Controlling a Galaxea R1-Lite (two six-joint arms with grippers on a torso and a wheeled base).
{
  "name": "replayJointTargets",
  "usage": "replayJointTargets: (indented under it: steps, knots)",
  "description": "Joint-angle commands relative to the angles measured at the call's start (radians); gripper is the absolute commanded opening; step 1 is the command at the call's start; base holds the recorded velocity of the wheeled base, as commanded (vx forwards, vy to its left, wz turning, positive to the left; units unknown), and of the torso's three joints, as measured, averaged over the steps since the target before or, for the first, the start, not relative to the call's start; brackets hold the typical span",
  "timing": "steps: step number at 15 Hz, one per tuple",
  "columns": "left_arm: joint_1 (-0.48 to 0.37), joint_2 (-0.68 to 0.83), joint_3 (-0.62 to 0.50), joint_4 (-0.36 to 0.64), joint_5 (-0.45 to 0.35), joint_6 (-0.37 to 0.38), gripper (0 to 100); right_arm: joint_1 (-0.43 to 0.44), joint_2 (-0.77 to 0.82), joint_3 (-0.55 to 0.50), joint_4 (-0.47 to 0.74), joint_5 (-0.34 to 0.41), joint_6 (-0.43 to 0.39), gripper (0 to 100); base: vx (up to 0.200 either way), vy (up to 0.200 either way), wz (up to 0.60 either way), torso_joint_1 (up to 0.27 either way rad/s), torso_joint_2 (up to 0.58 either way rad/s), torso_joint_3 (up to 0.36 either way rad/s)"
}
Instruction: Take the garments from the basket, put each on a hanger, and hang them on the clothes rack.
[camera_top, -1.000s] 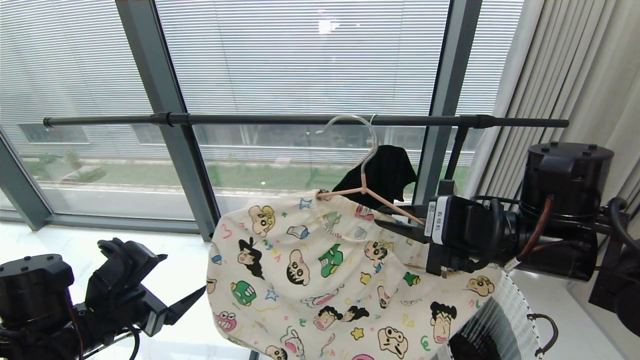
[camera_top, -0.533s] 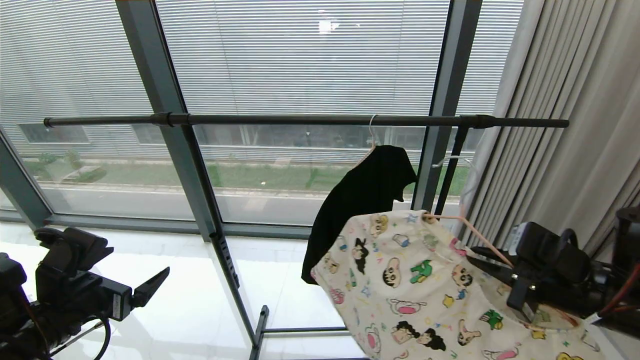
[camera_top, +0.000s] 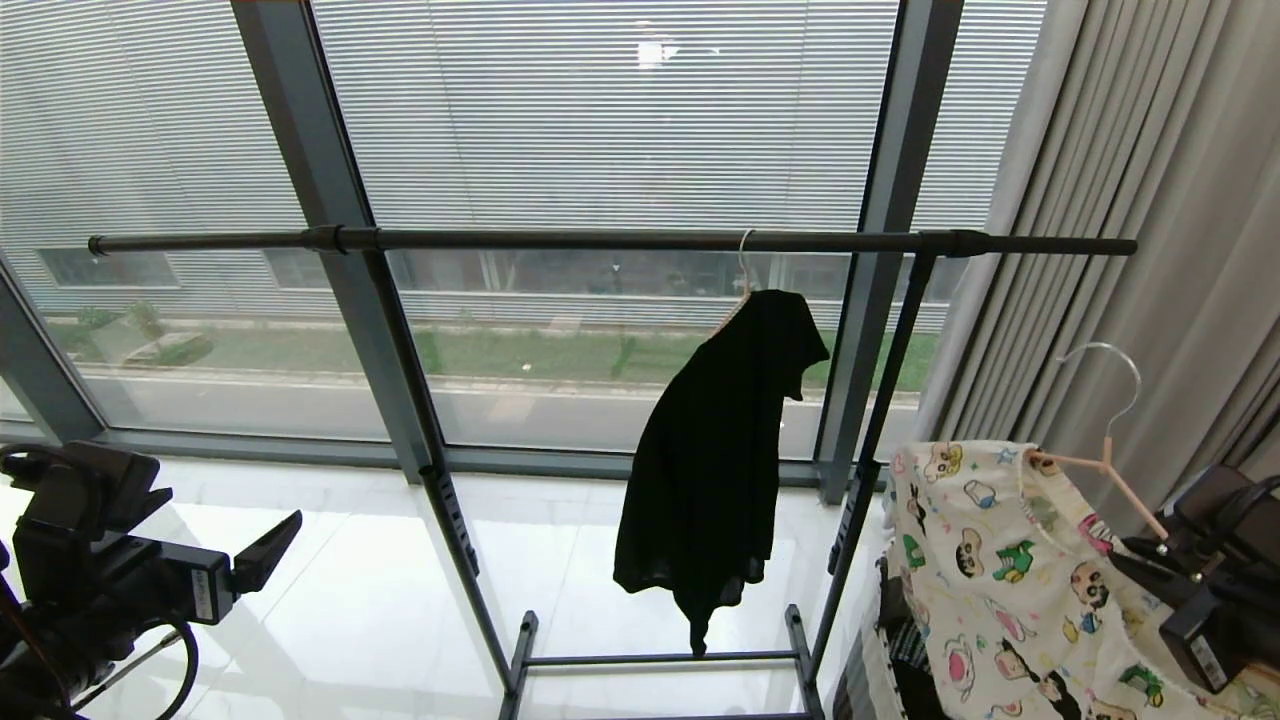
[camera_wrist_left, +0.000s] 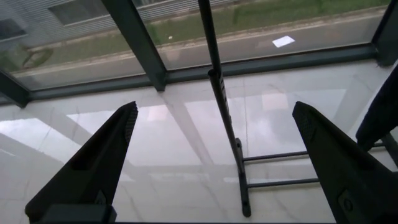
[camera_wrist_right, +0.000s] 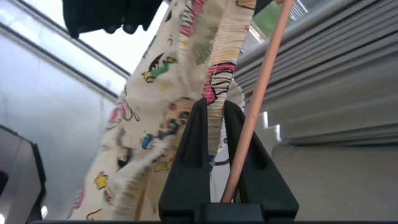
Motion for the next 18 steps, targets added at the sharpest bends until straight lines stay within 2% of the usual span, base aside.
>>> replayJointTargets:
  steps: [1, 3, 8, 18]
  knots:
    - [-0.001, -0.004, -0.009, 0.000, -0.001, 0.006, 100, -0.005, 0.080, -0.114, 0.010, -0.022, 0.008, 0, 0.000, 0.000, 0.00, 0.000, 0.00, 0.000]
    - [-0.004, -0.007, -0.015, 0.000, -0.001, 0.006, 100, 0.006, 0.126, -0.193, 0.019, -0.023, 0.008, 0, 0.000, 0.000, 0.00, 0.000, 0.00, 0.000]
    - [-0.038, -0.051, -0.017, 0.000, -0.003, 0.006, 100, 0.052, 0.193, -0.298, 0.051, -0.025, 0.027, 0, 0.200, 0.000, 0.00, 0.000, 0.00, 0.004]
    - [-0.082, -0.056, -0.017, 0.000, -0.001, 0.015, 100, 0.098, 0.265, -0.355, 0.050, -0.026, 0.027, 0, 0.200, 0.000, 0.00, 0.003, 0.00, 0.000]
